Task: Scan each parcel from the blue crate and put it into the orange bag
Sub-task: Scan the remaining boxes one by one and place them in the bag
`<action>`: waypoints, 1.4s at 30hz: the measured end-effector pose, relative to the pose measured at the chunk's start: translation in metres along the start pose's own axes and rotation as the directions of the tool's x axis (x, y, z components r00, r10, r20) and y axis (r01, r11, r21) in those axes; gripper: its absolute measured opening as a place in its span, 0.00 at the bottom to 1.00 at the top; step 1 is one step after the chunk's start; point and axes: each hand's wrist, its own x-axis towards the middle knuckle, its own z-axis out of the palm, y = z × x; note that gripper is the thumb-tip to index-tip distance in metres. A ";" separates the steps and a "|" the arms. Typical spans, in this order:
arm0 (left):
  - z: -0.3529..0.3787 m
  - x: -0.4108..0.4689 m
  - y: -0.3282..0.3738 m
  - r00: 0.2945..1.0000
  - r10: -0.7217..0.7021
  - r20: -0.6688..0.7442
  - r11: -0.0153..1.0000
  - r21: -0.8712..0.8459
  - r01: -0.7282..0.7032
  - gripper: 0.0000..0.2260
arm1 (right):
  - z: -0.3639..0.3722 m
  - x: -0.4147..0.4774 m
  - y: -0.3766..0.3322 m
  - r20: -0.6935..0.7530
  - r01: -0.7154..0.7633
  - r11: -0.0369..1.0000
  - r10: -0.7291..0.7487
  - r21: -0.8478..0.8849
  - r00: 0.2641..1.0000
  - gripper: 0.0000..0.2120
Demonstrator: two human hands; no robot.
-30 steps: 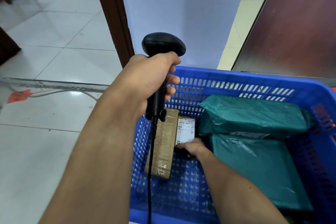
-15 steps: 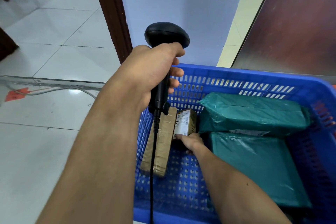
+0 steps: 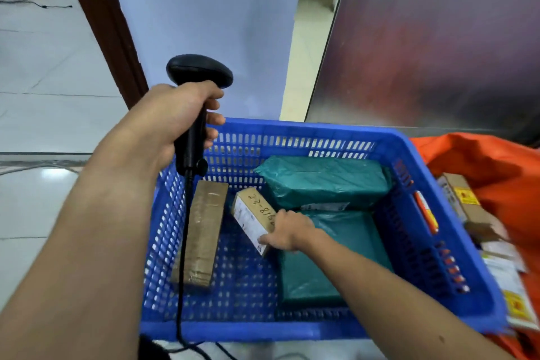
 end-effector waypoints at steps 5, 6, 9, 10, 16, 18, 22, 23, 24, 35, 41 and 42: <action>0.033 -0.016 0.007 0.997 0.077 -0.012 0.997 -0.027 -0.078 0.07 | -0.039 -0.075 0.045 0.001 0.079 0.992 -0.079 0.103 0.997 0.28; 0.043 -0.021 0.009 0.995 0.097 0.000 0.995 -0.032 -0.097 0.07 | -0.048 -0.093 0.058 -0.023 0.086 0.988 -0.084 0.125 0.996 0.27; 0.061 -0.030 0.007 0.992 0.129 0.004 0.991 -0.032 -0.129 0.07 | -0.069 -0.143 0.093 -0.089 0.081 0.978 -0.065 0.190 0.994 0.26; 0.066 -0.033 0.007 0.991 0.137 -0.002 0.990 -0.029 -0.137 0.08 | -0.074 -0.160 0.105 -0.113 0.071 0.974 -0.047 0.217 0.993 0.25; 0.102 -0.065 -0.003 0.987 0.159 -0.005 0.987 -0.037 -0.159 0.05 | -0.094 -0.244 0.175 -0.267 0.025 0.962 0.050 0.271 0.963 0.26; 0.113 -0.075 -0.012 0.986 0.169 0.006 0.985 -0.037 -0.169 0.07 | -0.097 -0.262 0.192 -0.307 0.051 0.943 0.056 0.330 0.950 0.27; 0.134 -0.099 -0.024 0.981 0.183 0.059 0.981 -0.077 -0.179 0.06 | -0.099 -0.287 0.206 -0.414 0.150 0.871 0.066 0.468 0.908 0.27; 0.140 -0.105 -0.027 0.981 0.179 0.070 0.980 -0.096 -0.172 0.06 | -0.095 -0.290 0.210 -0.446 0.188 0.834 0.077 0.518 0.892 0.26; 0.145 -0.112 -0.031 0.982 0.168 0.083 0.981 -0.115 -0.158 0.06 | -0.092 -0.292 0.212 -0.479 0.226 0.797 0.088 0.559 0.874 0.25; 0.177 -0.196 -0.071 0.965 -0.034 0.261 0.852 -0.498 0.165 0.06 | -0.090 -0.323 0.211 -0.480 0.321 0.609 0.113 0.725 0.870 0.23; 0.195 -0.229 -0.060 0.936 0.001 0.353 0.850 -0.493 0.185 0.10 | -0.073 -0.333 0.193 -0.374 0.312 0.430 0.066 0.847 0.925 0.23; 0.196 -0.231 -0.058 0.933 0.008 0.361 0.857 -0.483 0.180 0.11 | -0.070 -0.334 0.193 -0.362 0.306 0.424 0.057 0.852 0.930 0.23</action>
